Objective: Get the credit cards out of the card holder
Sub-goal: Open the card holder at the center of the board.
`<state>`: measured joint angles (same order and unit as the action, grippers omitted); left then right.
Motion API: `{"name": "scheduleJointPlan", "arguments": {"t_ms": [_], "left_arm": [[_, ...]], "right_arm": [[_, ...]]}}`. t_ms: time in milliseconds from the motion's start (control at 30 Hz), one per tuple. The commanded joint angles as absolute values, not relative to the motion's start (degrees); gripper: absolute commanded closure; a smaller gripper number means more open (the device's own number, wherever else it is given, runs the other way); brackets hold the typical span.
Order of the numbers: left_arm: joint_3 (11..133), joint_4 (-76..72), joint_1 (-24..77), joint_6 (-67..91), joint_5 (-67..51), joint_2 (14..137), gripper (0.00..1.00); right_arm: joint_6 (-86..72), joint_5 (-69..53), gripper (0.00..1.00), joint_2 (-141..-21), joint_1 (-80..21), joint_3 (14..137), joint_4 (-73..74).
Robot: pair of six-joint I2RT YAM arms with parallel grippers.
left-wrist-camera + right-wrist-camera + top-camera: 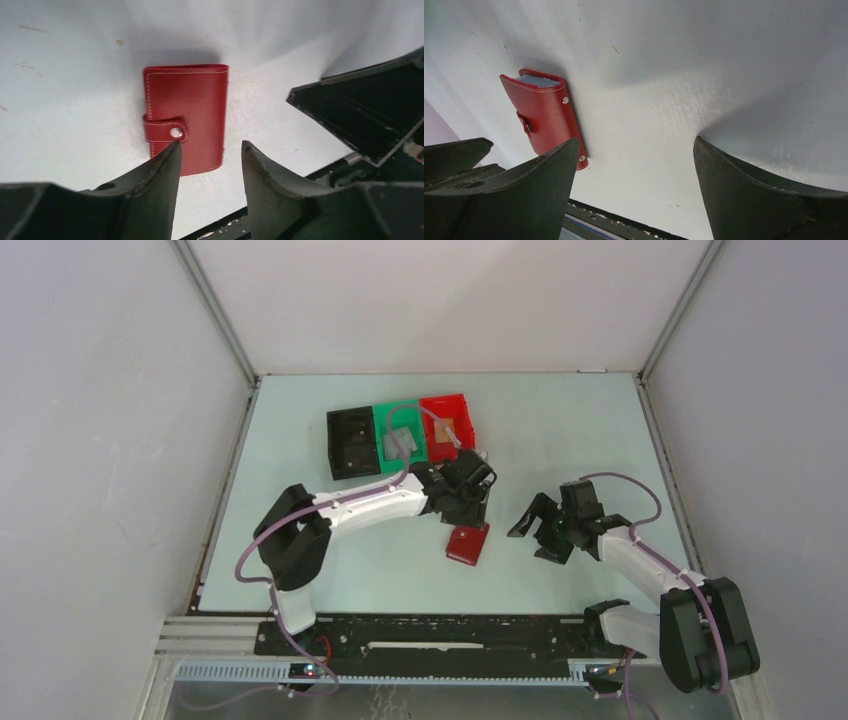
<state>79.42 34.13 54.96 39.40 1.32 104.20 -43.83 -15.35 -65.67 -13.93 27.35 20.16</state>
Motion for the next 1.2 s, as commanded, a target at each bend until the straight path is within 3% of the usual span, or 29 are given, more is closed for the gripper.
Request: {"name": "scheduleJointPlan", "arguments": {"t_ms": [0, 1167], "left_arm": [[78.8, 37.5, 55.8, 37.2, 9.1, 103.2, 0.46], [87.3, 42.9, 59.6, 33.1, 18.8, 115.0, 0.59]], "right_arm": [[-43.6, -14.6, 0.06, -65.7, -14.0, 27.0, 20.3], [-44.1, -15.4, 0.06, -67.9, -14.2, 27.0, 18.2]]}}
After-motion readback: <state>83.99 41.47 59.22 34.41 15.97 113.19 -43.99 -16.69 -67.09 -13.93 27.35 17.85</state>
